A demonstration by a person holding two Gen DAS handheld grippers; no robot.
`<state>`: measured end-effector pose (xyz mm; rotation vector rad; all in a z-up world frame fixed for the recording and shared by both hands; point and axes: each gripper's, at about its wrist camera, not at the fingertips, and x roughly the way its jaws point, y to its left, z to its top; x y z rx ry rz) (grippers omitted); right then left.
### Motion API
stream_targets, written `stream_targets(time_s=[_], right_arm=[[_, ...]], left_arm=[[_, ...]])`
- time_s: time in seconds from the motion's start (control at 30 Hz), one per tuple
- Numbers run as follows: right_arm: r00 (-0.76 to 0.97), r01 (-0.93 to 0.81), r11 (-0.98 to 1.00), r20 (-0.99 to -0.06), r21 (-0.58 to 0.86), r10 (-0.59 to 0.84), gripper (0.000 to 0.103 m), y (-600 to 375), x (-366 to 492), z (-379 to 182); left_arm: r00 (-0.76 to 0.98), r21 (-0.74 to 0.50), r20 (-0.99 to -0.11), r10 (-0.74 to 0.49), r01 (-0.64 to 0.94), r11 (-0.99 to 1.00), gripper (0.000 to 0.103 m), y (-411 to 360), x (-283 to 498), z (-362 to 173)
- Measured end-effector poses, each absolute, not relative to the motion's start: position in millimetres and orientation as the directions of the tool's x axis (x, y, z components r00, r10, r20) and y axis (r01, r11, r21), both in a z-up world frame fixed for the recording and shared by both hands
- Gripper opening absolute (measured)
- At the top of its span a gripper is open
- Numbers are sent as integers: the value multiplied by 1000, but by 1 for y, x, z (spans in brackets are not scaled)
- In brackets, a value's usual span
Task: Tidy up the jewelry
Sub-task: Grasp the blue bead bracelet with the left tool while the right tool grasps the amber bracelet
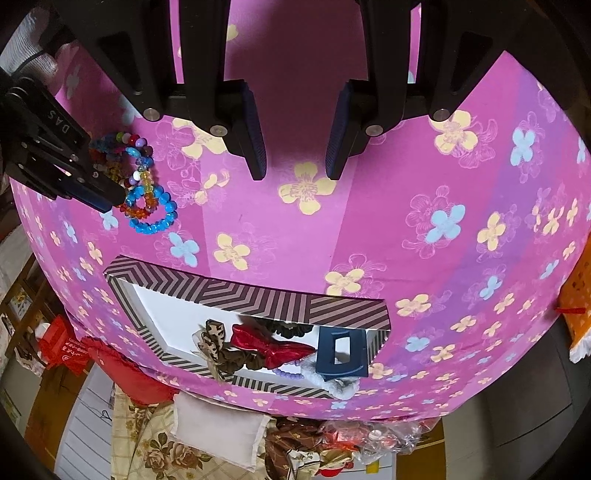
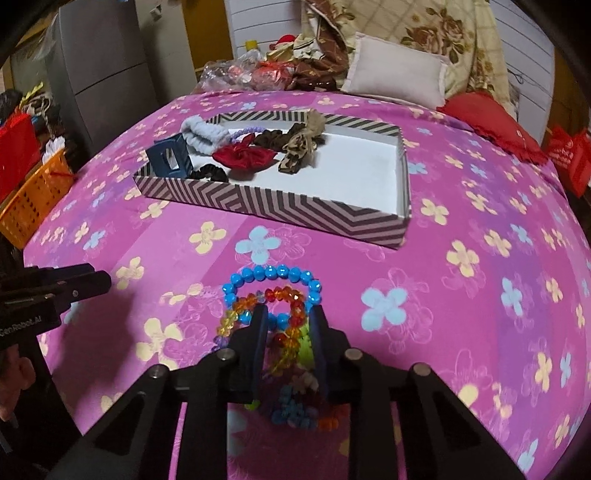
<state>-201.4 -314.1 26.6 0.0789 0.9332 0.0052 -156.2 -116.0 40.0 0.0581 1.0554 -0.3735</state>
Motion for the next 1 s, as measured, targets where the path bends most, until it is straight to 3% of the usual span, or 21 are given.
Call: stream_targets(time_s=[0.17,0.6,1.0], right_arm=[[583,1,1000,-812,26,20,10,-314,-199,22],[632,74,995,-775,64,3,9,-345,-236,40],[636,104,988,-771,116,23,9,-363,-246,37]], left_arm=[[425,-134,-862,-278,338,932,36,-121,-155,38],[312,-277,-851,-423,417,866,43,-162,-140,45],[219,-250,-881,-419,535,807,44,-225,-130,25]])
